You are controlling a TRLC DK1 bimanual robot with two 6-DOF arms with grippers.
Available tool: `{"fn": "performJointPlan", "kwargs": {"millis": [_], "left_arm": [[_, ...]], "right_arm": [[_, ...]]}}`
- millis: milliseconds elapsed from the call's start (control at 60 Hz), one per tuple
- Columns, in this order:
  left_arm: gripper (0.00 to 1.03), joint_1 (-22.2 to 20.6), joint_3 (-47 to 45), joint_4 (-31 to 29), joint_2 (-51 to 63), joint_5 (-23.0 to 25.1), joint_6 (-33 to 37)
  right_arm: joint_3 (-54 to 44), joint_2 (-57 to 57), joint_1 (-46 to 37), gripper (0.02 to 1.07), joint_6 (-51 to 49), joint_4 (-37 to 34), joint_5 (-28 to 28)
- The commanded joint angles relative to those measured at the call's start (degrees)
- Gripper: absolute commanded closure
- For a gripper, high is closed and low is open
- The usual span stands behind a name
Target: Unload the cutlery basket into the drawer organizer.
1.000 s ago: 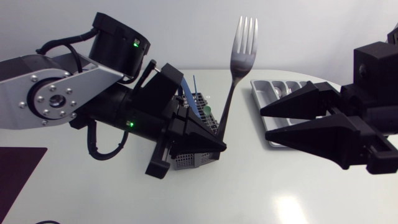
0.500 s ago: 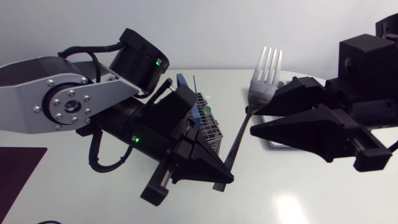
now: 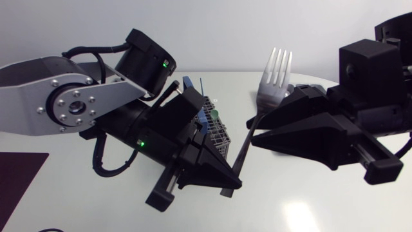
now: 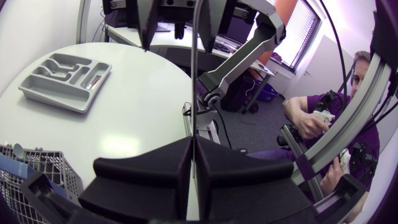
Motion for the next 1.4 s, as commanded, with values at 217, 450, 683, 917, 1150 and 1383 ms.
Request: {"fn": "performJointPlan", "kwargs": {"millis": [217, 450, 683, 917, 1150, 1383], "left_arm": [[1.00, 0.4, 1.8, -0.5, 1.3, 1.5, 1.6], [1.00, 0.7, 2.0, -0.5, 1.3, 1.5, 1.5], [0.68, 2.6, 3.5, -0.2, 2.6, 1.5, -0.1], [0.34, 5.0, 4.2, -0.1, 3.0, -0.1, -2.0], [0.24, 8.8, 5.7, 1.5, 3.6, -6.7, -5.7], [0.24, 9.5, 5.7, 3.3, 3.0, -18.7, -7.4]], "right_arm": [[-1.0, 0.7, 1.7, 0.84, 2.1, 0.4, 0.1], [-0.4, 1.1, 1.8, 1.01, 3.0, 0.4, 1.5], [-0.5, 1.4, 1.2, 1.01, 3.4, -0.1, 1.8], [-0.7, 1.3, -1.7, 1.01, 3.1, -0.8, 2.8], [1.9, 3.5, -10.1, 1.01, -2.8, -6.3, 7.6], [5.6, 9.4, -19.3, 1.01, -6.6, -6.7, 21.6]]}}
